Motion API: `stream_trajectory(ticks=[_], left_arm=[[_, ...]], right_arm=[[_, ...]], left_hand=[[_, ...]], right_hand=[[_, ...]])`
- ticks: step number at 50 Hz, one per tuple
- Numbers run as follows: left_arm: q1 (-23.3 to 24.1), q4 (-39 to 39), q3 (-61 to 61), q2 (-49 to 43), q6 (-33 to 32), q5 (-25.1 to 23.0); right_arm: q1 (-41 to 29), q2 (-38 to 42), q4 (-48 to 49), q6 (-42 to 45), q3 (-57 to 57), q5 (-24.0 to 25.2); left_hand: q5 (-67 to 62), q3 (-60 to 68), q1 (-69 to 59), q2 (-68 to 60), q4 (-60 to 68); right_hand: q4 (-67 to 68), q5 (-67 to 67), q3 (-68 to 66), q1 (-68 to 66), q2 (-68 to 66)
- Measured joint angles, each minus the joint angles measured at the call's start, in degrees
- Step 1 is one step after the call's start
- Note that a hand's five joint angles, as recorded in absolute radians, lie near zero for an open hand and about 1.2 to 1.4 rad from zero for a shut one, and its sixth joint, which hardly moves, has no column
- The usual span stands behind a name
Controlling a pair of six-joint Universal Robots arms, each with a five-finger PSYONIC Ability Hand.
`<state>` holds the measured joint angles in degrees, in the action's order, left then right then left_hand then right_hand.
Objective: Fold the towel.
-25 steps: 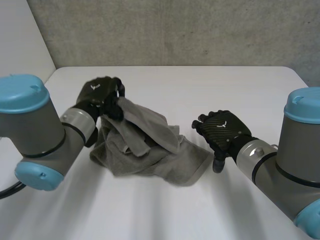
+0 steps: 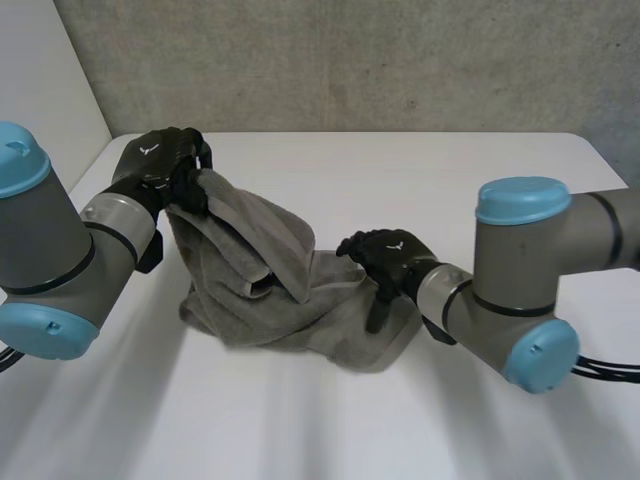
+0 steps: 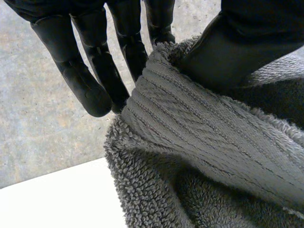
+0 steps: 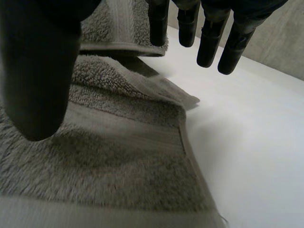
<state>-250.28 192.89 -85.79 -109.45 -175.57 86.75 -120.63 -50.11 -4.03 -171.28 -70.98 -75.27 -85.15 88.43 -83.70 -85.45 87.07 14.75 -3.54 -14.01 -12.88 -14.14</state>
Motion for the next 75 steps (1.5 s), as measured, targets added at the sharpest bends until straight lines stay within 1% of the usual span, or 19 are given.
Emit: stream_trajectory(ticks=[6,8,11,13,17,26,32,36,39,43,47,53,59,64,66,69,71,73,75], left_arm=[[-0.02,-0.06,-0.66,0.02,0.23,-0.08],[0.01,-0.06,-0.77,0.05,0.28,-0.09],[0.01,-0.06,-0.81,0.19,0.32,-0.10],[-0.02,-0.02,-0.78,0.40,0.33,-0.13],[-0.08,0.02,-0.66,0.61,0.33,-0.15],[-0.46,0.11,0.13,0.88,0.47,0.06],[-1.34,0.12,0.43,1.83,2.77,1.30],[-1.81,0.07,0.37,2.64,6.43,3.19],[-2.12,-0.14,0.04,3.11,10.71,4.82],[-2.25,-0.97,-0.58,3.29,14.96,5.77],[-2.15,-3.71,-1.77,3.10,19.44,5.99],[-1.74,-8.33,-3.82,1.32,22.98,5.80],[-1.45,-9.82,-3.49,-3.35,23.40,5.72],[-1.30,-9.78,1.32,-7.85,23.48,5.60],[-1.15,-9.64,5.27,-9.63,23.70,5.58],[-0.77,-9.38,11.22,-11.21,24.32,5.61],[-0.32,-8.97,16.11,-11.69,25.34,5.71],[-0.17,-8.66,17.69,-11.59,26.12,5.79],[-0.06,-6.45,20.22,-9.99,29.72,6.20]], right_arm=[[-1.48,6.32,-0.27,-2.96,6.89,-0.14],[-2.11,8.37,-0.41,-3.40,8.99,-0.25],[-2.97,10.72,-0.50,-3.64,11.69,-0.35],[-3.37,11.71,-0.56,-3.72,13.22,-0.34],[-3.54,12.10,-0.72,-4.16,14.49,-0.19],[-2.76,9.16,-2.62,-5.11,15.32,-0.38],[1.96,-1.46,-3.56,-4.47,12.20,-0.28],[5.70,-9.84,-5.15,-2.49,9.06,0.42],[7.68,-16.24,-7.95,2.23,6.01,1.09],[8.36,-20.58,-11.21,9.58,2.90,1.30],[8.14,-24.13,-15.81,22.07,-1.18,0.44],[7.72,-25.85,-20.90,33.69,-4.76,-3.03],[7.46,-24.38,-21.74,37.49,-4.73,-5.45],[6.36,-19.96,-18.51,37.91,-0.52,-6.97],[5.25,-17.13,-15.18,37.80,3.26,-8.73],[3.73,-13.99,-8.67,37.65,8.49,-11.88],[2.59,-12.27,-1.28,37.61,12.13,-14.72],[2.24,-11.95,1.66,37.62,12.96,-15.56],[1.52,-12.71,11.67,37.74,12.98,-16.90]], left_hand=[[0.00,0.01,0.00,0.00,0.00],[0.00,0.01,0.00,0.00,0.00],[0.00,0.01,0.00,0.00,0.00],[0.00,0.02,0.00,0.00,0.00],[0.00,0.02,-0.01,0.00,0.00],[0.00,0.02,-0.22,0.00,0.00],[0.00,0.03,-0.22,0.00,0.00],[0.00,0.04,-0.22,0.00,0.00],[0.00,0.04,-0.22,0.00,0.00],[0.00,0.04,-0.22,0.00,0.00],[0.00,0.05,-0.22,0.00,0.00],[0.00,0.05,-0.22,-0.38,0.00],[0.02,0.05,-0.22,-0.38,0.00],[0.02,0.07,-0.22,-0.38,0.00],[0.02,0.09,-0.23,-0.38,0.00],[0.02,0.11,-0.23,-0.38,0.00],[0.02,0.16,-0.23,-0.38,0.00],[0.03,0.17,-0.23,-0.38,0.00],[0.03,0.20,-0.26,-0.60,0.00]], right_hand=[[0.17,-0.86,-0.35,-1.67,-0.25],[8.77,-10.61,-9.29,-11.20,-9.88],[29.83,-30.62,-30.66,-31.70,-30.98],[46.87,-48.02,-47.87,-49.69,-47.87],[61.08,-62.79,-60.87,-62.80,-60.80],[62.03,-63.41,-61.75,-63.55,-60.88],[62.03,-63.41,-62.40,-63.66,-60.88],[62.03,-63.41,-62.58,-63.66,-60.88],[62.03,-63.42,-62.59,-63.67,-60.88],[62.03,-63.42,-62.59,-63.68,-61.05],[62.03,-63.42,-62.59,-63.68,-61.05],[62.03,-63.42,-62.59,-63.68,-61.05],[62.03,-63.41,-62.59,-63.68,-61.06],[62.04,-63.42,-62.59,-63.69,-61.29],[62.11,-63.42,-62.59,-63.71,-61.61],[62.12,-63.42,-62.59,-63.73,-61.61],[62.12,-63.42,-62.60,-63.75,-61.61],[62.12,-63.42,-62.60,-63.75,-61.61],[62.12,-63.42,-62.62,-63.85,-61.65]])
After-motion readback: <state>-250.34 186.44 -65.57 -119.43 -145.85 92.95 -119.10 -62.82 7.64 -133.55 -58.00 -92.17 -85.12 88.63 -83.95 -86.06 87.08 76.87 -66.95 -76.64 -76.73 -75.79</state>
